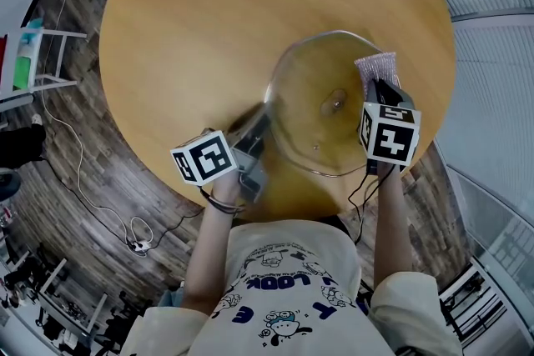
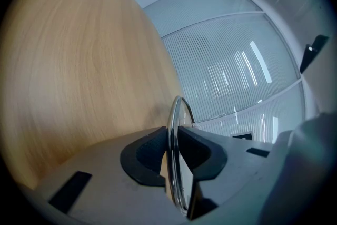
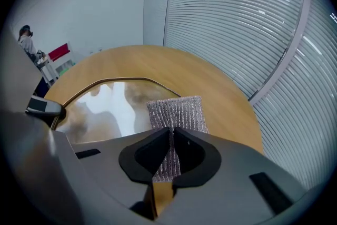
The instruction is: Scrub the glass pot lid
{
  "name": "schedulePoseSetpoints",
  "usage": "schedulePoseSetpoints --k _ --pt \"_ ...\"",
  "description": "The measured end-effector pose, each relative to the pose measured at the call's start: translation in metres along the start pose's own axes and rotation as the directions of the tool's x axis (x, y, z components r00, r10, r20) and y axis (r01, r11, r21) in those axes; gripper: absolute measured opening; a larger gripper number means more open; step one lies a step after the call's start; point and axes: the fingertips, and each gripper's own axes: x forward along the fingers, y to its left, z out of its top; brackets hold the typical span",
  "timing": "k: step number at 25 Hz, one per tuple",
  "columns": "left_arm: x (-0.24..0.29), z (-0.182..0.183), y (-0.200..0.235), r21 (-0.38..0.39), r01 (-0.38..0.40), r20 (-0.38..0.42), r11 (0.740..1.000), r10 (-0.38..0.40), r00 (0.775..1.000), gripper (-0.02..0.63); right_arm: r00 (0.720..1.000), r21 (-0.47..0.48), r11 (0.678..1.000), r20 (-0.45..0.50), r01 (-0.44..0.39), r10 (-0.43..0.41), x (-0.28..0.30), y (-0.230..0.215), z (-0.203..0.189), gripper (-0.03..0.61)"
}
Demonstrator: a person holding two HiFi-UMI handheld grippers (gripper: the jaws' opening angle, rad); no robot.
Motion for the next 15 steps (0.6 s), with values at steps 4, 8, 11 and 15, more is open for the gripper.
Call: schedulePoseSetpoints --k 4,8,11,15 --pt "-0.001 -0.001 -0.004 0.001 0.005 -0.002 1.0 -0.005 1.0 0.074 1.0 0.016 1.0 -0.016 -0.001 0.001 -0.007 -0.003 -0.007 0.043" --pt "0.0 -0.001 -0.003 0.007 0.008 -0.003 1.0 -0.008 1.0 0.074 0.999 0.045 0.999 -0.031 -0.007 0.009 -0.006 -0.002 -0.014 0.043" --pt "0.001 0.001 -0.002 0.009 0.007 -0.004 1.0 -0.007 1.0 0.074 0.999 0.069 0.998 -0.042 -0.011 0.014 -0.006 0.0 -0.018 0.043" --pt "0.0 0.0 -0.002 0.008 0.008 -0.002 1.0 -0.008 1.0 0.074 0.999 0.084 0.996 -0.051 -0.014 0.018 -0.009 0.001 -0.023 0.043"
